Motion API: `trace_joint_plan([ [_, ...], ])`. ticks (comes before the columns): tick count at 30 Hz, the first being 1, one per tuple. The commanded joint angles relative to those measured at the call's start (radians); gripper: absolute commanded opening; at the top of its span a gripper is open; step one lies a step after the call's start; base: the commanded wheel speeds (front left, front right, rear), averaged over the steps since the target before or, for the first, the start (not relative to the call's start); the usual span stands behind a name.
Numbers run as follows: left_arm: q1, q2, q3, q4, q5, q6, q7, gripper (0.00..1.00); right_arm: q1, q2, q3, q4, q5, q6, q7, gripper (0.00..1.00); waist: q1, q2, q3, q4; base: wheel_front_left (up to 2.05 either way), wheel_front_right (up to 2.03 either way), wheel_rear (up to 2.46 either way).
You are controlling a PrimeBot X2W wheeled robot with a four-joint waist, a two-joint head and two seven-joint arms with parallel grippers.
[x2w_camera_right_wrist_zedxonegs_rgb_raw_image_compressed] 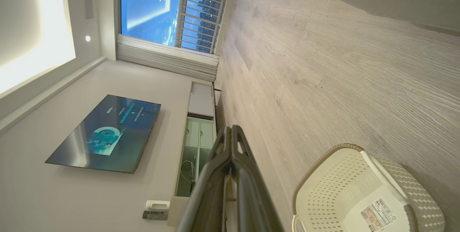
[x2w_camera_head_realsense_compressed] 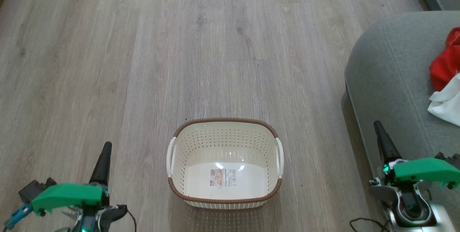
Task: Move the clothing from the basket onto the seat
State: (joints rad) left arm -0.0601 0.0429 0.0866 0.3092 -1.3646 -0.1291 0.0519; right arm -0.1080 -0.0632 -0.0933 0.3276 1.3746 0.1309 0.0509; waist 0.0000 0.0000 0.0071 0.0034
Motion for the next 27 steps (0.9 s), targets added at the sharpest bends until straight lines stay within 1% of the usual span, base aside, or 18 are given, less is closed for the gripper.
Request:
trace_joint_plan([
  [1, -0.047, 0.008, 0.024, -0.039, -0.029, -0.001, 0.008, 0.00, -0.015, 0.002, 0.010, -0.043, 0.027, 0.000, 0.009, 0.00, 0.0000, 0.0000, 0.000, 0.000, 0.00, 0.00, 0.00],
  [9, -0.047, 0.008, 0.026, -0.051, -0.134, -0.001, 0.034, 0.00, -0.008, 0.007, -0.005, -0.063, 0.128, 0.000, 0.035, 0.00, 0.0000, 0.0000, -0.002, -0.002, 0.00, 0.00, 0.00],
  [19, -0.048, 0.007, 0.027, -0.063, -0.238, -0.002, 0.060, 0.00, 0.000, 0.013, -0.020, -0.082, 0.228, 0.000, 0.061, 0.00, 0.0000, 0.0000, -0.004, -0.003, 0.00, 0.00, 0.00],
  [27, -0.048, 0.007, 0.028, -0.064, -0.244, -0.002, 0.062, 0.00, 0.000, 0.013, -0.021, -0.083, 0.234, 0.000, 0.063, 0.00, 0.0000, 0.0000, -0.004, -0.003, 0.00, 0.00, 0.00],
])
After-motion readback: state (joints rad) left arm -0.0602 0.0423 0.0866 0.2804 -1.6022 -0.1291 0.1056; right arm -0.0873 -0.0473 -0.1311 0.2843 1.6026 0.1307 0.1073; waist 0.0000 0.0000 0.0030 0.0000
